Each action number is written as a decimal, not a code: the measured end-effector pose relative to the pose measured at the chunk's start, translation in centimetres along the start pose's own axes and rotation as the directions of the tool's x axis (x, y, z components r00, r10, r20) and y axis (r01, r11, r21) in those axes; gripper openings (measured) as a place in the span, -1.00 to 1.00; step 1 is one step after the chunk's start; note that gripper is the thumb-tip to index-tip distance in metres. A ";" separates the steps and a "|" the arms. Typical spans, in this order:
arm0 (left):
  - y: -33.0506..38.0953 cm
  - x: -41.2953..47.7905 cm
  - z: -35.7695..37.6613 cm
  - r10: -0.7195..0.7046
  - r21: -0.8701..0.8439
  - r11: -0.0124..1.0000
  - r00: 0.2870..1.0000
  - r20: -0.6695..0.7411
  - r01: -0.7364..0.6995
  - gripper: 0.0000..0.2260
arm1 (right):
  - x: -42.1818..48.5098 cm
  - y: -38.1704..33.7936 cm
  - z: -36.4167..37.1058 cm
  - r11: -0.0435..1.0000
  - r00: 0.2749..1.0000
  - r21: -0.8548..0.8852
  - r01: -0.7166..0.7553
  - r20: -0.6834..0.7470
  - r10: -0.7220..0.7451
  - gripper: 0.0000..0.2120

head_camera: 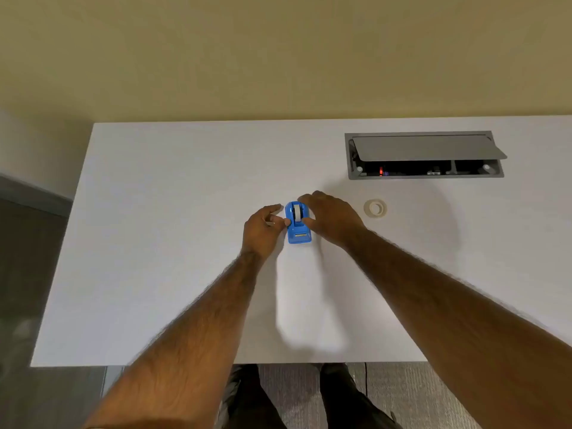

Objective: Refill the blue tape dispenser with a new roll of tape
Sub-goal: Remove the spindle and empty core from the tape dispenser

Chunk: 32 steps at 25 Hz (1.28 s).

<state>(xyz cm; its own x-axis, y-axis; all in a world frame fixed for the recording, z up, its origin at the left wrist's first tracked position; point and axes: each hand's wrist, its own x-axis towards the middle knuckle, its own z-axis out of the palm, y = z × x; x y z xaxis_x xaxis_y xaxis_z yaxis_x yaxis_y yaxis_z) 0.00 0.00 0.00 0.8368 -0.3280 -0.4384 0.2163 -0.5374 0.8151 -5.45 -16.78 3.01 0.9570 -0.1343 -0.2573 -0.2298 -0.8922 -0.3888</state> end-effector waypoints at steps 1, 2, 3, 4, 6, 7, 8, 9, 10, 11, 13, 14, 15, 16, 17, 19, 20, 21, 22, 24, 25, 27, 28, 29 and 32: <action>0.1 0.1 0.2 0.000 -0.022 1.000 1.000 0.009 0.000 -0.63 | 0.2 -0.3 0.0 1.000 1.000 -0.007 0.007 0.008 -0.007 -0.60; 0.4 0.2 0.4 -0.003 -0.019 1.000 1.000 0.013 0.003 -0.62 | 0.4 -0.5 0.0 1.000 1.000 -0.014 0.004 0.010 -0.004 -0.59; 0.4 0.2 0.6 0.000 -0.011 1.000 1.000 0.024 0.000 -0.61 | 0.6 -0.6 0.1 1.000 1.000 -0.028 0.010 0.009 -0.010 -0.59; 0.5 0.0 0.9 -0.001 0.006 1.000 1.000 0.028 0.001 -0.60 | 0.7 -0.9 0.0 0.999 1.000 -0.050 0.005 0.017 -0.004 -0.60; 0.4 0.2 1.2 0.010 0.027 1.000 1.000 0.029 -0.011 -0.59 | 0.9 -0.8 0.1 0.998 1.000 -0.071 0.001 0.018 0.000 -0.62; 0.3 0.4 1.3 0.015 0.032 0.999 0.999 0.029 -0.016 -0.59 | 0.9 -0.8 0.1 0.996 1.000 -0.085 0.003 0.018 -0.001 -0.63; 0.2 0.4 1.3 0.020 0.047 0.999 0.999 0.031 -0.021 -0.59 | 0.9 -0.7 0.1 0.995 1.000 -0.098 -0.001 0.023 0.004 -0.64; 0.1 0.4 1.3 0.020 0.060 0.998 0.999 0.030 -0.022 -0.60 | 0.9 -0.8 0.2 0.994 1.000 -0.107 -0.002 0.023 0.005 -0.64; 0.1 0.5 1.4 0.019 0.072 0.997 0.999 0.027 -0.021 -0.60 | 0.9 -0.9 0.3 0.994 1.000 -0.111 -0.002 0.021 0.005 -0.64; 0.0 0.5 1.4 0.017 0.074 0.997 0.999 0.028 -0.019 -0.60 | 0.9 -1.0 0.3 0.994 1.000 -0.113 -0.005 0.018 0.007 -0.64; 0.0 0.5 1.4 0.016 0.084 0.996 0.999 0.028 -0.018 -0.61 | 1.0 -1.0 0.5 0.993 1.000 -0.119 -0.009 0.008 0.010 -0.65; 0.0 0.5 1.4 0.017 0.092 0.996 0.999 0.029 -0.020 -0.61 | 1.0 -1.0 0.6 0.992 1.000 -0.125 -0.009 0.002 0.009 -0.65; -0.1 0.5 1.3 0.016 0.098 0.995 0.999 0.029 -0.019 -0.61 | 1.1 -1.1 0.6 0.992 1.000 -0.128 -0.010 -0.006 0.009 -0.66; -0.1 0.5 1.3 0.014 0.107 0.994 0.999 0.033 -0.018 -0.60 | 1.1 -1.1 0.7 0.992 1.000 -0.126 -0.012 -0.010 0.010 -0.67; -0.2 0.6 1.3 0.010 0.109 0.994 0.999 0.037 -0.014 -0.59 | 1.1 -1.2 0.7 0.992 1.000 -0.122 -0.013 -0.017 0.011 -0.69; -0.3 0.6 1.3 0.003 0.110 0.994 0.999 0.043 -0.008 -0.57 | 1.2 -1.2 0.7 0.994 1.000 -0.113 -0.010 -0.022 0.007 -0.71; -0.3 0.5 1.3 0.001 0.109 0.994 0.999 0.042 -0.005 -0.56 | 1.2 -1.2 0.7 0.994 1.000 -0.108 -0.007 -0.021 0.005 -0.72; -0.3 0.5 1.3 0.001 0.104 0.995 0.999 0.038 -0.005 -0.56 | 1.2 -1.2 0.6 0.995 1.000 -0.100 -0.005 -0.023 0.002 -0.72; -0.3 0.4 1.3 0.000 0.100 0.995 0.999 0.033 -0.003 -0.57 | 1.1 -1.1 0.6 0.996 1.000 -0.090 -0.003 -0.025 0.001 -0.73; -0.2 0.3 1.3 0.003 0.088 0.996 1.000 0.017 -0.004 -0.59 | 1.0 -1.0 0.7 0.998 1.000 -0.061 -0.010 -0.030 0.008 -0.75; -0.1 0.2 1.3 0.007 0.084 0.996 1.000 0.003 -0.008 -0.61 | 1.0 -1.0 0.6 0.999 0.999 -0.043 -0.012 -0.035 0.011 -0.76; 0.3 0.0 1.3 0.027 0.067 0.997 0.999 -0.038 -0.025 -0.62 | 0.8 -1.0 0.6 1.000 0.999 0.001 -0.014 -0.053 0.014 -0.77; 0.4 -0.1 1.3 0.040 0.045 0.998 0.997 -0.060 -0.037 -0.62 | 0.7 -0.9 0.6 1.000 0.998 0.024 -0.013 -0.064 0.015 -0.76; 0.7 -0.2 1.4 0.054 0.016 0.998 0.995 -0.082 -0.053 -0.62 | 0.6 -0.9 0.5 0.999 0.997 0.042 -0.012 -0.081 0.015 -0.74; 1.6 -0.6 1.5 0.080 -0.039 0.996 0.991 -0.112 -0.084 -0.59 | 0.3 -0.8 0.4 0.997 0.992 0.072 -0.019 -0.124 0.028 -0.71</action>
<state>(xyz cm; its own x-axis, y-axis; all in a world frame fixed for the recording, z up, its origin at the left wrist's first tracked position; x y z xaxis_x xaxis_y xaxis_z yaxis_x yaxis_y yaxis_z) -0.91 -1.83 0.96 0.9025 -0.2806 -0.3269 0.1644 -0.4771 0.8634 -5.06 -15.99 2.91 0.9648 -0.2116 -0.1562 -0.2600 -0.8560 -0.4467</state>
